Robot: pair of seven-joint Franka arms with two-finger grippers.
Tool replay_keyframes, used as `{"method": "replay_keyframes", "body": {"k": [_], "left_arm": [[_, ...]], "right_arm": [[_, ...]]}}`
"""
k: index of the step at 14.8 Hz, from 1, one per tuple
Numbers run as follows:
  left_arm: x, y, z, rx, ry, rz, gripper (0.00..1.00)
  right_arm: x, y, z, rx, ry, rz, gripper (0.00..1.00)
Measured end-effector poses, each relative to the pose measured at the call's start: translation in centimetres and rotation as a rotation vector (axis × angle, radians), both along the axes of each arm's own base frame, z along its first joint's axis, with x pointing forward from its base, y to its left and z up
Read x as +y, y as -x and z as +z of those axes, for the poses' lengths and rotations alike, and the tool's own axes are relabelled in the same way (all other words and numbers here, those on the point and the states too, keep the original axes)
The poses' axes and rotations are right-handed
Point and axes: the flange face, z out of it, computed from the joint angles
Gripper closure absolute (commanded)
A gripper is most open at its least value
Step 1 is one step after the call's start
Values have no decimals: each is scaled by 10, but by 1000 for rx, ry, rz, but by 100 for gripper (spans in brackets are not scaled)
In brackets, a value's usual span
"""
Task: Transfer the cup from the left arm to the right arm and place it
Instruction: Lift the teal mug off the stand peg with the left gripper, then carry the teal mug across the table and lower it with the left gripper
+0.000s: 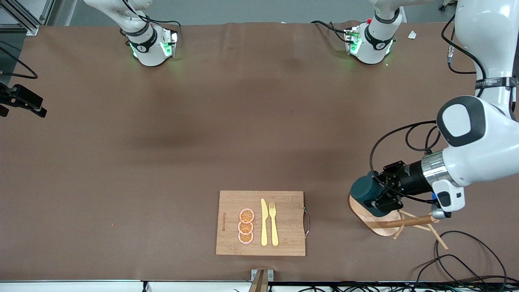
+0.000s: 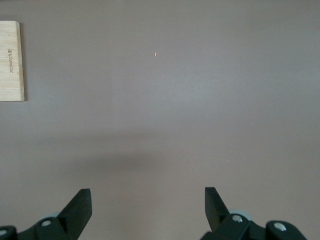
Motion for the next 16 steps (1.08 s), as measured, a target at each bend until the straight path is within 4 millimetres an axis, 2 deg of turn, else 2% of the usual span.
{"method": "replay_keyframes", "body": {"k": [4,10,13,16], "left_arm": [[-70,23,13,-11,-86,-65,28],[-205,83,11,-119,-309,-240,30],[-252,110,4,-187,-395,-334,30],[-286,128,-11,-259,-464,-412,30]], "right_arm": [[0,0,0,0,0,0,0],[0,0,0,0,0,0,0],[0,0,0,0,0,0,0],[0,0,0,0,0,0,0]]}}
